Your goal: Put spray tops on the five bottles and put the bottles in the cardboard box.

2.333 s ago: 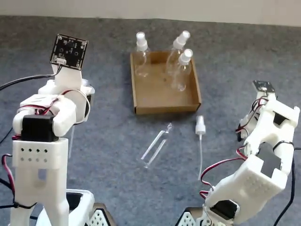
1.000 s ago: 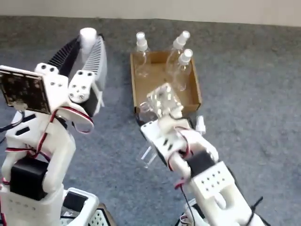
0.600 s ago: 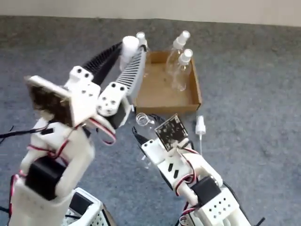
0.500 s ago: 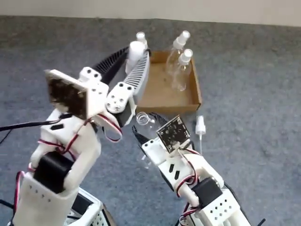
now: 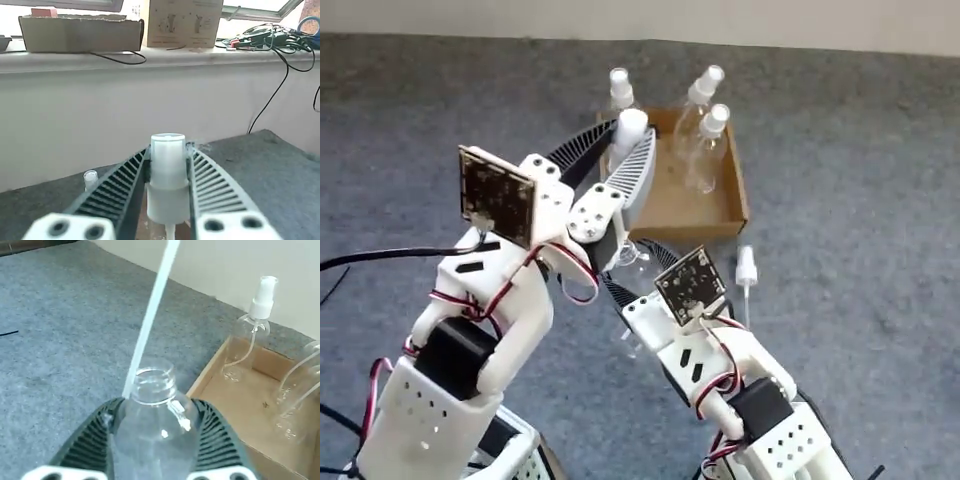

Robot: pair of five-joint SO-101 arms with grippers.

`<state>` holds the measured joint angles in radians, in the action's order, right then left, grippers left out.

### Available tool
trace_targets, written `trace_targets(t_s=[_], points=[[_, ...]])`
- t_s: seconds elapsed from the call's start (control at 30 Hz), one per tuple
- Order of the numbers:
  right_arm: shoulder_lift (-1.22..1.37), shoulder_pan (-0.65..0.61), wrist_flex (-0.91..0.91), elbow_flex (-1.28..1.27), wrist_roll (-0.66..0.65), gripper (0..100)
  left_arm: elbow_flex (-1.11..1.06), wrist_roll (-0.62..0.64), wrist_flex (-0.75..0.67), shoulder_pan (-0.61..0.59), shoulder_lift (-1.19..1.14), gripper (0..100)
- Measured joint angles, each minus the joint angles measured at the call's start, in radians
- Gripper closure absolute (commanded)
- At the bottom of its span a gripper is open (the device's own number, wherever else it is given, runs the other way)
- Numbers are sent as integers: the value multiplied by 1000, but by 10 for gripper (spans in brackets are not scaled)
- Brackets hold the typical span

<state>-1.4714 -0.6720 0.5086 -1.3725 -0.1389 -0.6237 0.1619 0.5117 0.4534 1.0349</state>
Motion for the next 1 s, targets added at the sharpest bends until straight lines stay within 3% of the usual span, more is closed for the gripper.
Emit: trace_targets(t_s=[0.73, 1.0], points=[[0, 0, 0, 0, 0, 995, 83, 0, 0, -2, -89, 966], [0, 0, 0, 0, -3, 995, -54, 0, 0, -2, -60, 966]])
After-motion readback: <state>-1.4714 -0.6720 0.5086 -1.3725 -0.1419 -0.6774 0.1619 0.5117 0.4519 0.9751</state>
